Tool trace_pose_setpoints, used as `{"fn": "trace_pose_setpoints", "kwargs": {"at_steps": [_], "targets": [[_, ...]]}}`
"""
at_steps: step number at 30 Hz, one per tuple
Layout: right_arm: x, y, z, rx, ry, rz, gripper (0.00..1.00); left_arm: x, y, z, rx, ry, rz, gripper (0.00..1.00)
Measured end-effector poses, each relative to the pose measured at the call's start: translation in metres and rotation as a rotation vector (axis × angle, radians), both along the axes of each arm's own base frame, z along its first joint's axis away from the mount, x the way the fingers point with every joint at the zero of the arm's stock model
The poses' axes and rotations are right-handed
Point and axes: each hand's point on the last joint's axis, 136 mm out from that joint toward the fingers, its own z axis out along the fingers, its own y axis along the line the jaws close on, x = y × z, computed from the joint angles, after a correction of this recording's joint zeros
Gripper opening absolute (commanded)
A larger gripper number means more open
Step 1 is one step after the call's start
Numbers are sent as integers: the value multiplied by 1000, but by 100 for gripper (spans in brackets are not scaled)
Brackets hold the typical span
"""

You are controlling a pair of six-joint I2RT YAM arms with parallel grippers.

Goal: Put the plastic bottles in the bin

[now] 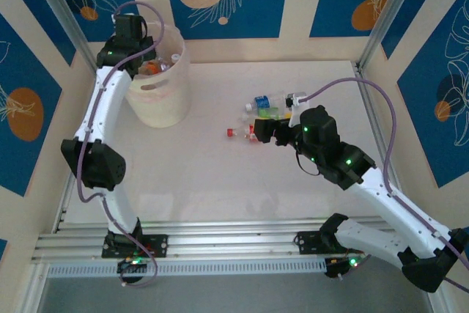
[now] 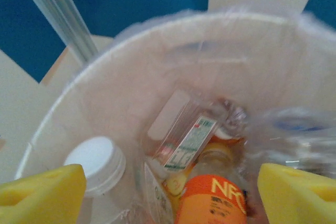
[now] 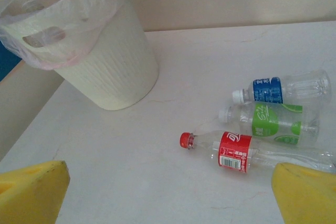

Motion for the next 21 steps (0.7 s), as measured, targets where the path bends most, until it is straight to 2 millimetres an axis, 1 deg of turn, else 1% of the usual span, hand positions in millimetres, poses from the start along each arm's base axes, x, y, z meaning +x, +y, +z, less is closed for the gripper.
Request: {"fn": "trace_pose_setpoints", "kwargs": {"at_steps": [3, 6, 8, 10, 12, 13, 14, 17, 19, 21], "targets": [[4, 0, -9, -23, 29, -19, 99, -4, -4, 26, -14, -52, -27, 91], [12, -4, -21, -59, 91, -68, 99, -18, -9, 50, -25, -92, -67, 99], [20, -9, -29, -81, 150, -121, 99, -29, -14, 66, -39, -122, -95, 100], [31, -18, -38, -94, 217, -190, 99, -42, -22, 78, -53, -150, -130, 100], [44, -34, -53, -100, 312, -286, 99, -60, -36, 84, -71, -168, -185, 100], [49, -41, -62, -98, 354, -325, 99, -67, -45, 83, -79, -170, -214, 100], [54, -51, -74, -96, 408, -370, 99, -77, -58, 81, -89, -171, -254, 99], [63, -72, -110, -91, 552, -461, 99, -100, -100, 65, -119, -162, -388, 100], [67, -77, -128, -84, 624, -481, 99, -115, -133, 43, -141, -130, -492, 100], [70, -78, -140, -74, 671, -479, 99, -126, -163, 17, -158, -84, -584, 99]]}}
